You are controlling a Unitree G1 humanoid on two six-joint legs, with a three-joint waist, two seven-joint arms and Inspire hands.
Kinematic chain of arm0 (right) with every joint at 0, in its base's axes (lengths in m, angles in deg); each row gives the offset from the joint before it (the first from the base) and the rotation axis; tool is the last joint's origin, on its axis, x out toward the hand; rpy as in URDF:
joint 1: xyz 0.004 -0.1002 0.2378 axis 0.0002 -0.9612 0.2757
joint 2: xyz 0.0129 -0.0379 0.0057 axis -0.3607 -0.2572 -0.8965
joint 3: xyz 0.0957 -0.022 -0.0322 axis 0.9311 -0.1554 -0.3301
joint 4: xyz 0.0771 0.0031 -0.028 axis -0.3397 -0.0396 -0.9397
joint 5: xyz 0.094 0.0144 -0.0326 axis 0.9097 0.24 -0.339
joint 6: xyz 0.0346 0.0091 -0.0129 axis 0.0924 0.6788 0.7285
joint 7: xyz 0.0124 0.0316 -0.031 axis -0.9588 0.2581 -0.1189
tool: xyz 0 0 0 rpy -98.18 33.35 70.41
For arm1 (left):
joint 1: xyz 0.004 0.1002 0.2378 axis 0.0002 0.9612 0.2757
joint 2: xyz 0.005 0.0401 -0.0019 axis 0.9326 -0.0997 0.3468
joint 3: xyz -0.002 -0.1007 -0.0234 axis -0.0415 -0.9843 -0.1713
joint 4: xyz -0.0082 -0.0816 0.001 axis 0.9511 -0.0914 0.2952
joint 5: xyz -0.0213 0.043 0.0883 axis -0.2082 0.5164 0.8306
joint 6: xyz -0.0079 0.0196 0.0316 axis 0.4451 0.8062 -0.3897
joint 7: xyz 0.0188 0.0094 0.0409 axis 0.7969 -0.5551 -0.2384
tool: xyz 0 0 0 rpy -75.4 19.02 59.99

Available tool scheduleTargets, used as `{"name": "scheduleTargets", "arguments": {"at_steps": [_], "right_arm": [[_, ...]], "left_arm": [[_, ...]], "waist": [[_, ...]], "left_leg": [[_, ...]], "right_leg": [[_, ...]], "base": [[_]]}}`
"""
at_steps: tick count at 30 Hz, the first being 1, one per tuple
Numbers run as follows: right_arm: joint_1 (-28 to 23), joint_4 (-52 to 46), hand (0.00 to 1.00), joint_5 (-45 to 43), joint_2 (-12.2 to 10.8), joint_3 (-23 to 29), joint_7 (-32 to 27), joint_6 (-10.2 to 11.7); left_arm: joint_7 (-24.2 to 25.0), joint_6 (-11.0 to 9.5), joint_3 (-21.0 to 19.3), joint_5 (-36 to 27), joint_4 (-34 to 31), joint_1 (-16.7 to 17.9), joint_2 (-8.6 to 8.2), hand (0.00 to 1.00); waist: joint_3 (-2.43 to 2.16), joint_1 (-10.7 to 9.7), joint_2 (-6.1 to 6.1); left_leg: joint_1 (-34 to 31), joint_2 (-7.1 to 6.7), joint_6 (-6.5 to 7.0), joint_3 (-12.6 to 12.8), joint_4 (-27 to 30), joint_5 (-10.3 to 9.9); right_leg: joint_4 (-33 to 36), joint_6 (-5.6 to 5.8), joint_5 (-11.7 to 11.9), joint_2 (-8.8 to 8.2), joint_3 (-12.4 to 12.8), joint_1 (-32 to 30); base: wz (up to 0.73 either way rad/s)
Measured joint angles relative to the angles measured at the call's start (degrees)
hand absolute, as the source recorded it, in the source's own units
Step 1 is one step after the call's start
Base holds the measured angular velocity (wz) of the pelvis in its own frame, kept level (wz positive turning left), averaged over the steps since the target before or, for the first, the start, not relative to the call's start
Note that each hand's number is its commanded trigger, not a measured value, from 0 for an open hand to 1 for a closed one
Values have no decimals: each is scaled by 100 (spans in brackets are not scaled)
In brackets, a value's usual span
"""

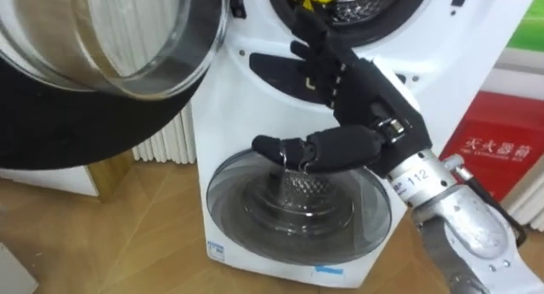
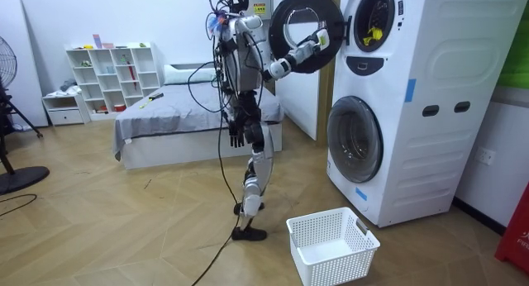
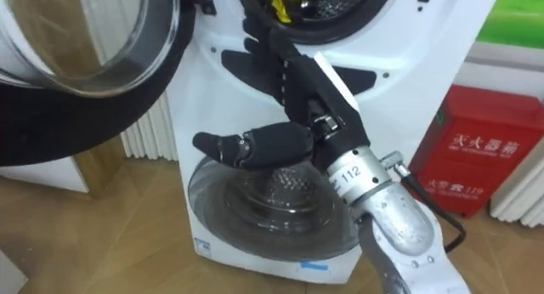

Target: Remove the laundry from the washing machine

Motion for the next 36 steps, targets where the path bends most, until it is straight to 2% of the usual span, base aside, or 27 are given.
{"name": "scheduleTargets", "arguments": {"at_steps": [2, 5, 6, 7, 8, 9, 10, 11, 13, 14, 16, 18, 20, 21, 22, 23, 25, 26, 27, 28, 29, 30, 31, 32, 33, 34, 36], "right_arm": [[15, 22, 0, -33, -3, 3, -136, 4], [19, 34, 0, 53, 6, 11, -339, 47], [58, 47, 0, 151, 11, 32, -481, 59], [111, 70, 0, 232, 51, 32, -620, 58], [138, 72, 0, 267, 86, 46, -668, 57], [197, 77, 0, 356, 122, 56, -730, 35], [213, 70, 0, 389, 122, 56, -741, 26], [218, 16, 0, 411, 128, 103, -753, 25], [217, -22, 0, 400, 162, 162, -892, 23], [217, -29, 0, 379, 161, 165, -932, 23], [216, -55, 0, 99, 196, 166, -1067, 27], [216, -59, 0, -49, 240, 165, -1150, 37], [214, -55, 0, -145, 244, 155, -1210, 41], [187, -54, 0, -142, 261, 148, -1215, 56], [143, -54, 0, -190, 266, 165, -1244, 98], [137, -53, 0, -287, 265, 164, -1256, 103], [108, -52, 0, -380, 268, 176, -1253, 107], [77, -42, 0, -371, 267, 184, -1210, 96], [41, -43, 0, -389, 269, 226, -1156, 82], [38, -42, 0, -399, 272, 235, -1139, 75], [37, -47, 0, -401, 275, 235, -1115, 76], [37, -45, 0, -399, 282, 234, -1097, 75], [36, -48, 0, -398, 284, 233, -1084, 74], [42, -55, 0, -396, 310, 232, -1082, 78], [43, -59, 0, -305, 398, 208, -1070, 74], [93, -72, 0, -240, 466, 210, -1031, 79], [103, -72, 0, -153, 500, 204, -1013, 78]], "left_arm": [[-7, 4, -4, 16, 10, 34, -4, 0], [-3, 3, -125, 26, 26, 199, 20, 0], [-3, -8, -179, 8, 33, 228, 44, 0], [-6, -36, -225, -7, 3, 264, 37, 0], [-2, -40, -221, -9, -8, 302, 28, 0], [9, -35, -241, -12, -24, 428, 25, 0], [10, -35, -279, -8, -25, 512, 26, 0], [20, -30, -356, -5, -22, 605, 20, 0], [29, -36, -358, -17, -19, 541, 20, 0], [29, -36, -347, -15, -18, 485, 20, 0], [5, -57, -374, -18, -16, 221, 34, 0], [-90, -90, -381, -30, -8, -58, 64, 0], [-221, -166, -314, -104, 9, -290, 119, 0], [-270, -219, -319, -117, -23, -364, 144, 0], [-286, -258, -320, -115, -48, -415, 179, 0], [-293, -276, -306, -114, -73, -428, 211, 0], [-348, -295, -214, -117, -90, -526, 280, 0], [-354, -305, -203, -117, -76, -559, 300, 0], [-348, -367, -198, -111, -72, -563, 298, 0], [-341, -391, -195, -113, -78, -560, 295, 0], [-335, -397, -195, -114, -77, -552, 293, 0], [-336, -394, -201, -114, -58, -528, 291, 0], [-341, -396, -217, -113, -61, -447, 296, 0], [-352, -397, -225, -112, -62, -407, 290, 0], [-357, -381, -232, -113, -59, -282, 265, 0], [-360, -375, -282, -103, -15, -212, 268, 0], [-379, -366, -369, -102, 138, -92, 273, 0]], "waist": [[-15, 30, 2], [-104, 20, -64], [-52, -16, -150], [-47, 33, -224], [-48, 62, -233], [-57, 159, -192], [-76, 166, -173], [-106, 93, -150], [-150, -39, -215], [-165, -89, -242], [-98, -217, -135], [-85, -252, -93], [-55, -231, -135], [-36, -222, -84], [-52, -230, -31], [-40, -236, 7], [-28, -230, 46], [-8, -272, 94], [-12, -306, 93], [-12, -329, 93], [-17, -405, 86], [-22, -423, 79], [-46, -436, 80], [-70, -426, 69], [-167, -353, 167], [-187, -225, 197], [-182, -196, 216]], "left_leg": [[-11, -15, -5, -5, -3, 5], [-100, -73, -65, 9, 118, 108], [-481, -121, -142, 9, 703, 201], [-767, -247, -175, -23, 403, 229], [-878, -268, -199, -27, 66, 292], [-1058, -249, -143, -19, -284, 739], [-1089, -244, -116, -13, -326, 885], [-1058, -289, 92, 9, -328, 1119], [-1002, -516, 251, 117, -285, 1074], [-982, -554, 305, 149, -231, 1021], [-896, -691, 432, 274, -97, 873], [-737, -789, 538, 411, -215, 777], [-418, -904, 625, 595, -498, 717], [-216, -924, 674, 634, -585, 646], [-39, -895, 701, 623, -685, 566], [50, -882, 711, 604, -751, 541], [277, -777, 716, 556, -974, 535], [374, -683, 712, 513, -1057, 538], [437, -639, 710, 419, -1071, 537], [469, -623, 709, 375, -1076, 537], [518, -609, 709, 315, -1079, 537], [609, -609, 696, 312, -1089, 530], [720, -616, 655, 324, -1130, 507], [789, -603, 599, 329, -1176, 474], [958, -509, 568, 404, -1360, 461], [1084, -433, 566, 464, -1497, 461], [1215, -312, 475, 478, -1679, 461]], "right_leg": [[59, -7, -61, -57, -5, -33], [48, -16, -145, -134, 3, -48], [56, -42, -221, -213, 95, -10], [48, -36, -278, -270, 275, -16], [44, -13, -294, -285, 355, -15], [25, 101, -366, -306, 420, 2], [9, 156, -401, -318, 441, 42], [-50, 223, -431, -347, 436, 127], [-32, 335, -438, -586, 358, 187], [17, 366, -434, -638, 351, 212], [404, 433, -451, -862, 382, 194], [1130, 484, -474, -1042, 507, -55], [2046, 657, -350, -1280, 675, -433], [2433, 686, -120, -1316, 706, -561], [2696, 680, 178, -1304, 753, -649], [2796, 690, 200, -1271, 811, -707], [2730, 602, -93, -1087, 818, -956], [2516, 562, -216, -867, 820, -1189], [2058, 548, -230, -664, 832, -1371], [1728, 513, -211, -597, 843, -1427], [1067, 380, -62, -437, 895, -1498], [498, 294, 282, -304, 977, -1554], [292, 204, 825, -235, 985, -1550], [264, 163, 1025, -197, 981, -1534], [185, 114, 1061, -102, 979, -1434], [-68, 76, 1102, 12, 984, -1282], [-411, 16, 1203, 148, 986, -1044]], "base": [[2], [18], [27], [15], [-23], [-31], [-24], [-5], [8], [7], [4], [-3], [-30], [-36], [-31], [-32], [-26], [-7], [0], [20], [31], [43], [37], [22], [-12], [-24], [-10]]}}
